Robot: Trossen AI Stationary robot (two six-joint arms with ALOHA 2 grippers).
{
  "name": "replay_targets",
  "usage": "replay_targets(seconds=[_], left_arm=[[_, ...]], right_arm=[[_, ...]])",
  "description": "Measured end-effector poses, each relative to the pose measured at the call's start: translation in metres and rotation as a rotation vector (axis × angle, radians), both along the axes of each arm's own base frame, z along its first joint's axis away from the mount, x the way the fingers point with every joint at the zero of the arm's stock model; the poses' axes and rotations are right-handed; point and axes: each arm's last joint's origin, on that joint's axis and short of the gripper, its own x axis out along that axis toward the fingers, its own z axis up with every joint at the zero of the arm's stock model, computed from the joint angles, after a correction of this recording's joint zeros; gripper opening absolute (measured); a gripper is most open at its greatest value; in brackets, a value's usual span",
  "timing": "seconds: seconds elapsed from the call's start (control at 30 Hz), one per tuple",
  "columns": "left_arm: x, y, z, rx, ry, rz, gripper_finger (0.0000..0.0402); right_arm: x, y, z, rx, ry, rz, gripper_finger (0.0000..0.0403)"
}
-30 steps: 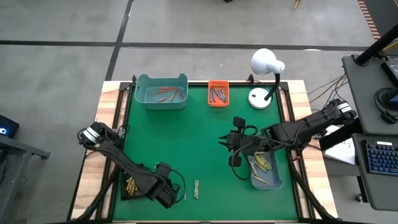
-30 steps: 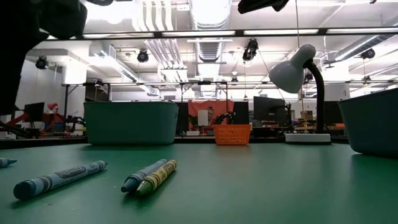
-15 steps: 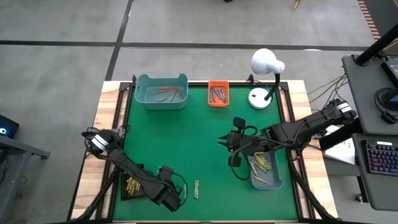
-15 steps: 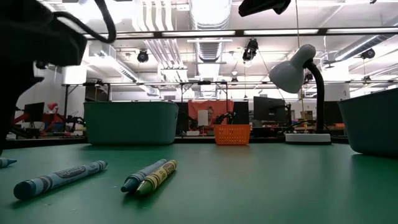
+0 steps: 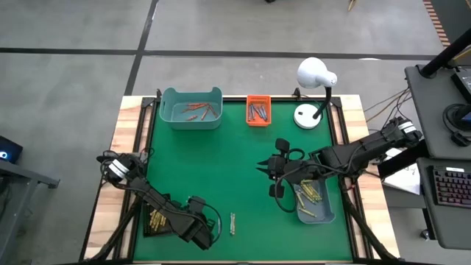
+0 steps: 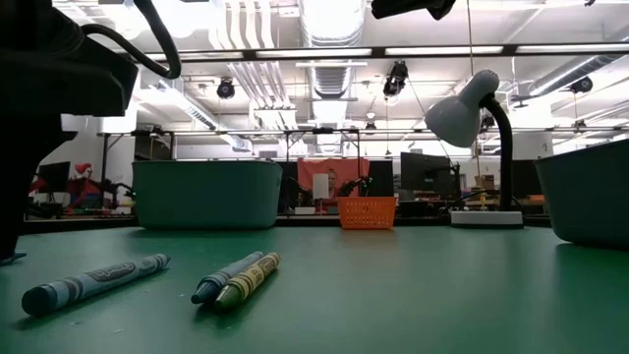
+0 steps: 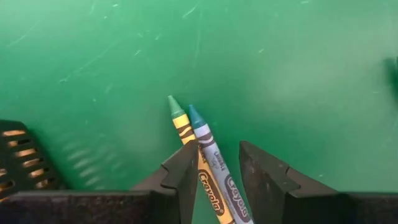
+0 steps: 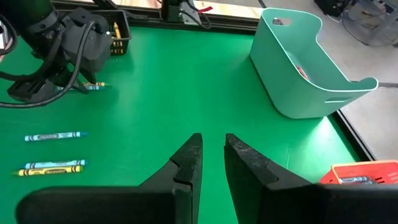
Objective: Sort crayons
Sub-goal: Put the blue crayon into the orange bin
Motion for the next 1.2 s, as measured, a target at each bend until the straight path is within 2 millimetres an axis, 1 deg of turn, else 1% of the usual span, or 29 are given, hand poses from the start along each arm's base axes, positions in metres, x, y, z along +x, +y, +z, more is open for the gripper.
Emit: replay_targets(seconds=[0.3, 0.6, 1.03, 1.2], left_arm=[[0.0004, 0.0, 0.0001, 0.003, -0.008, 0.001, 0.01], [0.0041, -0.0024, 0.0052, 0.004, -0.038, 0.0, 0.01], [0.0031, -0.0013, 0.0026, 0.011, -0.046, 0.024, 0.01], [0.0026, -0.0013, -0.0018, 0.02, -0.036, 0.026, 0.01]], right_arm=[[0.0, 0.0, 0.0, 0.008, -0.002, -0.005, 0.0057], [0.0, 0.0, 0.0, 0.008, -0.002, -0.005, 0.0057], [0.0, 0.0, 0.0, 0.007, -0.002, -0.005, 0.0057], [0.0, 0.0, 0.0, 0.007, -0.002, -0.005, 0.0057]])
